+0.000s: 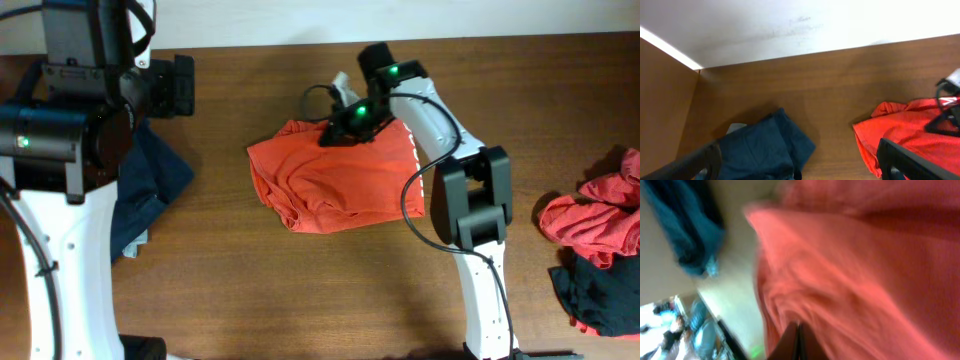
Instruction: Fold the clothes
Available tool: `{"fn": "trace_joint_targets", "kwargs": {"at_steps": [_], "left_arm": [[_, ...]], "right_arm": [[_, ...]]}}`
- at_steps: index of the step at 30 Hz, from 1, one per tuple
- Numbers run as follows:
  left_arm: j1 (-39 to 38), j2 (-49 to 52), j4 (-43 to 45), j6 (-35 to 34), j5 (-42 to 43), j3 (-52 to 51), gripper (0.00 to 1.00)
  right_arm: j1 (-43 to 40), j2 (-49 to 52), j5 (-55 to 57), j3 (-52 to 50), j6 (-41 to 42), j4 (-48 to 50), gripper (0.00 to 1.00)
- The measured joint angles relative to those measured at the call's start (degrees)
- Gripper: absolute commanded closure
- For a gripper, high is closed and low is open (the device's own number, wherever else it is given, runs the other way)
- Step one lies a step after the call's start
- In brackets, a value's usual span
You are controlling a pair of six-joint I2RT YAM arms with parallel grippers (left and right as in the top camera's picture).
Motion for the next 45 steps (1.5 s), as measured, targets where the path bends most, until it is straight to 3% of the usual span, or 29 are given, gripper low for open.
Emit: {"fn": "trace_joint_targets", "kwargs": {"at_steps": [3,7,19,26,28,29,30,31,40,45], "left_arm": [[0.0,1.7,-1.1,0.0,0.0,0.0,0.09],[0.0,3.9,-1.1,0.0,0.0,0.0,0.08],[0.0,3.8,-1.2,0.4,-0.2,0.0,0.03],[0.0,3.8,-1.1,0.4,-0.2,0.0,0.03],[0.0,3.8,-1.1,0.4,-0.2,0.0,0.02],[0.0,3.8,-1.1,0.4,-0.2,0.0,0.02],[0.0,3.8,-1.1,0.4,-0.2,0.0,0.02],[0.0,3.8,-1.1,0.4,-0.2,0.0,0.01],[0.0,3.8,0.1,0.4,-1.6,0.0,0.01],[0.0,3.8,0.1,0.4,-1.9,0.0,0.01]], "right_arm": [[0.5,-0.1,4.9,0.1,-3.1,-10.3,0.96],[4.2,-0.2,12.3,0.1,-6.3,-14.7,0.95],[20.8,-0.5,25.5,-0.1,-9.0,-17.0,0.96],[23.1,-5.2,28.8,-0.2,-10.5,-17.5,0.95],[22.1,-6.3,29.9,-0.2,-10.6,-17.2,0.84],[21.8,-6.3,30.1,-0.2,-10.7,-16.5,0.75],[21.5,-6.3,30.4,-0.2,-10.7,-15.9,0.53],[21.3,-6.3,30.6,-0.2,-10.7,-15.5,0.48],[23.0,-6.3,31.6,-0.2,-10.2,-14.1,0.48],[25.2,-4.9,33.5,-0.2,-8.4,-13.0,0.56]]}}
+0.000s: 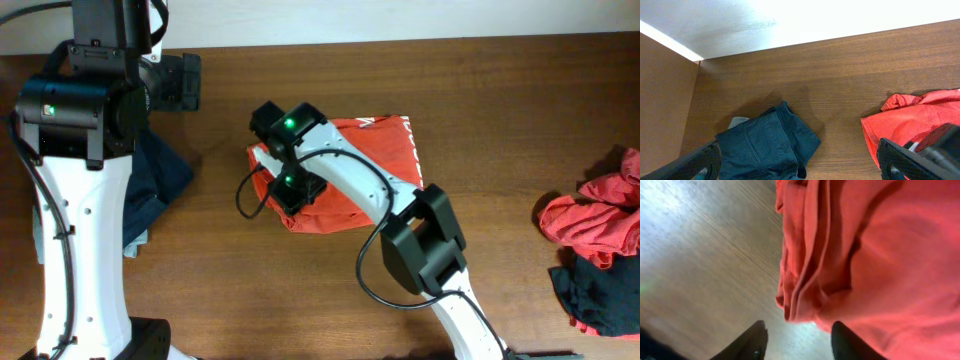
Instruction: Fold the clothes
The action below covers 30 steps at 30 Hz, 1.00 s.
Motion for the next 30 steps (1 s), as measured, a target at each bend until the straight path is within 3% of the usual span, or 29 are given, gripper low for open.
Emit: {"fn": "trace_joint_targets", "kwargs": {"at_steps": [8,12,14,27,30], "left_arm": [[0.0,0.0,0.1,0.0,0.0,0.0,0.01],[0.0,0.0,0.1,0.0,0.0,0.0,0.01],[0.0,0.0,0.1,0.0,0.0,0.0,0.01],[0.0,0.0,0.3,0.0,0.0,0.0,0.01],[0.0,0.0,0.3,0.0,0.0,0.0,0.01]], "right_arm": [[0.5,2.0,2.6,0.0,2.3,2.7,0.66],[0.5,3.7,3.0,0.0,3.7,2.9,0.92],[0.5,4.5,2.6,0.0,4.4,2.9,0.96],[1.9,4.7,-11.3,-0.1,2.4,0.1,0.96],[1.9,4.7,-15.9,-0.1,0.9,0.5,0.88]]}}
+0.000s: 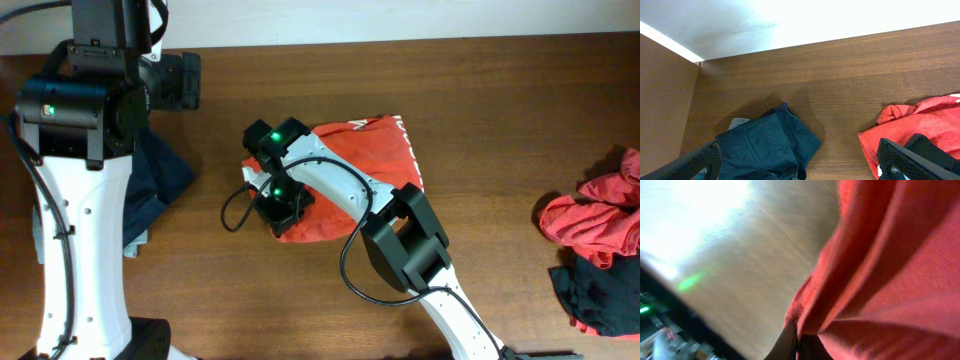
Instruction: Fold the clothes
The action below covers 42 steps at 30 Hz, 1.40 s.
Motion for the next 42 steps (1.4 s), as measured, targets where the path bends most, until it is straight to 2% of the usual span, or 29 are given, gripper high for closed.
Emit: {"fn": "trace_joint_targets", "kwargs": {"at_steps": [2,5,9,12,14,15,16,17,19,21,23,26,31,37,42], "left_arm": [[0.0,0.0,0.0,0.0,0.0,0.0,0.01],[0.0,0.0,0.1,0.0,0.0,0.0,0.01],[0.0,0.0,0.1,0.0,0.0,0.0,0.01],[0.0,0.0,1.0,0.0,0.0,0.0,0.01],[0.0,0.0,1.1,0.0,0.0,0.0,0.01],[0.0,0.0,1.1,0.0,0.2,0.0,0.03],[0.0,0.0,1.2,0.0,0.6,0.0,0.10],[0.0,0.0,1.1,0.0,2.2,0.0,0.24],[0.0,0.7,1.0,0.1,4.8,0.1,0.42],[0.1,3.2,0.6,0.4,9.3,0.4,0.63],[0.2,8.0,-0.3,0.9,14.1,0.7,0.73],[0.2,17.6,-1.5,2.3,22.6,0.5,0.74],[-0.3,31.6,-3.1,5.5,33.4,0.4,0.75],[-2.6,40.9,-2.5,7.1,37.2,0.3,0.75],[-3.7,45.0,-1.4,8.3,38.0,0.3,0.75]], "right_arm": [[0.0,0.0,-3.0,0.0,-0.8,1.1,0.76],[0.0,0.0,-5.4,0.0,-2.5,1.1,0.66],[0.0,-0.3,-7.7,0.0,-10.5,-1.2,0.57],[0.0,-3.1,-7.5,0.0,-15.7,-0.6,0.57],[-0.3,-5.8,-5.0,0.0,-16.2,0.4,0.58],[-0.7,-8.9,-0.2,0.0,-13.9,2.1,0.66],[-1.6,-11.5,4.8,0.0,-10.9,2.6,0.73],[-2.9,-13.3,8.7,0.0,-7.6,2.7,0.73],[-6.8,-14.8,12.6,0.1,-2.6,2.2,0.73],[-14.9,-14.8,13.8,0.1,2.6,0.7,0.73],[-23.0,-14.7,12.9,0.1,5.3,-1.8,0.73],[-29.9,-14.5,12.0,-0.5,7.1,-4.6,0.73],[-32.2,-14.3,10.9,-9.4,8.5,-1.7,0.73],[-32.2,-13.6,10.5,-24.2,9.5,10.1,0.73],[-32.4,-14.5,11.7,-30.5,11.8,17.5,0.73]]}}
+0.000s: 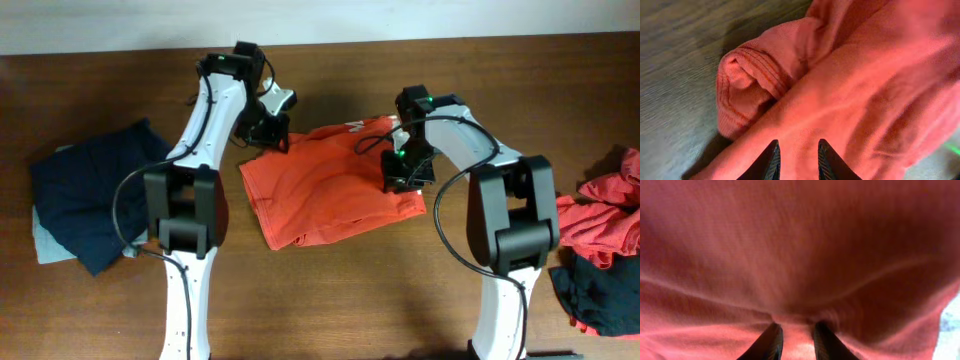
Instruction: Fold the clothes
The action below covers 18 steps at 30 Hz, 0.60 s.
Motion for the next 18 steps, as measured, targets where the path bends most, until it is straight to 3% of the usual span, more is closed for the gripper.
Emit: {"fn": "trace_joint_targets", "kwargs": {"at_steps": [12,15,18], "left_arm": [[1.8,4.5,6.5,0.2,-8.3,0.4,0.78],[2.7,4.8,8.9,-0.2,-12.3,1.3,0.70],[4.6,6.6,5.2,-0.5,-15.4,6.1,0.62]], "right_arm": [[-2.3,-1.3,5.2,-1.3,-0.1,2.1,0.73],[-3.1,-1.3,6.5,-1.3,-1.1,1.3,0.69],[-4.4,-1.3,7.6,-1.0,-2.1,-1.2,0.65]]}}
